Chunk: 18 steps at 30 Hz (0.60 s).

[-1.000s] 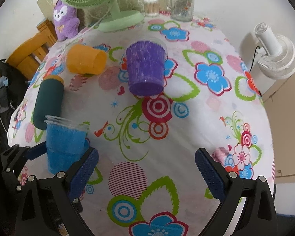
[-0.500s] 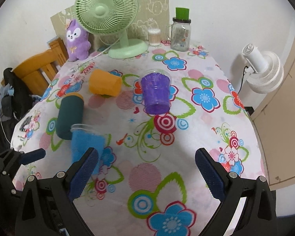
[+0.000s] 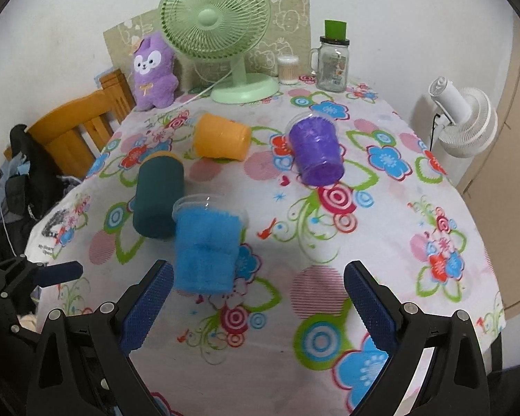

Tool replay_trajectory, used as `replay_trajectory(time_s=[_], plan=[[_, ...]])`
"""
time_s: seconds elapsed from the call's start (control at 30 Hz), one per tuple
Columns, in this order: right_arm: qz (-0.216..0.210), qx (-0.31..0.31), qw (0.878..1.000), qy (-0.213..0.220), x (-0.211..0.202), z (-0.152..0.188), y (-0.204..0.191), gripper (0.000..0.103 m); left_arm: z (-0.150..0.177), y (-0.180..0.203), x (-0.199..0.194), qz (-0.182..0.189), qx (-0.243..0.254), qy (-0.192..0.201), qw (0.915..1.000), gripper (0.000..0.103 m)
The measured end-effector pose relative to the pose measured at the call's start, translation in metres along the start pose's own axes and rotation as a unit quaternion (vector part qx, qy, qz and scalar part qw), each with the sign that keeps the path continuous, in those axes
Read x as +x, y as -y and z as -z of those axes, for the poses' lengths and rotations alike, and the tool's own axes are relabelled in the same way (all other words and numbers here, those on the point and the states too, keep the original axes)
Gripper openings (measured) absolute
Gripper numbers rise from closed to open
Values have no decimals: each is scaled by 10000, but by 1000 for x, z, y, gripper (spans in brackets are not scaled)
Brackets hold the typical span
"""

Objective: Flip cup upside down
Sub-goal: 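Close the right tool on the blue cup while the left tool opens and releases it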

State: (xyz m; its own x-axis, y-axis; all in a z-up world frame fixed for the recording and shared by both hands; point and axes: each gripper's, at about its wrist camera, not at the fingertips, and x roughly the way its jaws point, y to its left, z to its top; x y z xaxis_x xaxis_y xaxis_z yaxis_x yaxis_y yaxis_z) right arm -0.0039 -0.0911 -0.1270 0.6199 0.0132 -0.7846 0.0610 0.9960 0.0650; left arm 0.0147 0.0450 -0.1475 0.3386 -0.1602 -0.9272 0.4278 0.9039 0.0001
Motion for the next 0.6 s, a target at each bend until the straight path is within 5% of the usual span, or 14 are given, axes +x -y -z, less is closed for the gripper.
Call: replay_trajectory(time_s=[0.43,0.6], plan=[[278,-184,9988,349,39,28,-34,99,10,-30,39,36,377,-198,9991,93],[338,-147,9983,460,47,36,-43,88,13,-37,44,31,383,-253,9989,93]])
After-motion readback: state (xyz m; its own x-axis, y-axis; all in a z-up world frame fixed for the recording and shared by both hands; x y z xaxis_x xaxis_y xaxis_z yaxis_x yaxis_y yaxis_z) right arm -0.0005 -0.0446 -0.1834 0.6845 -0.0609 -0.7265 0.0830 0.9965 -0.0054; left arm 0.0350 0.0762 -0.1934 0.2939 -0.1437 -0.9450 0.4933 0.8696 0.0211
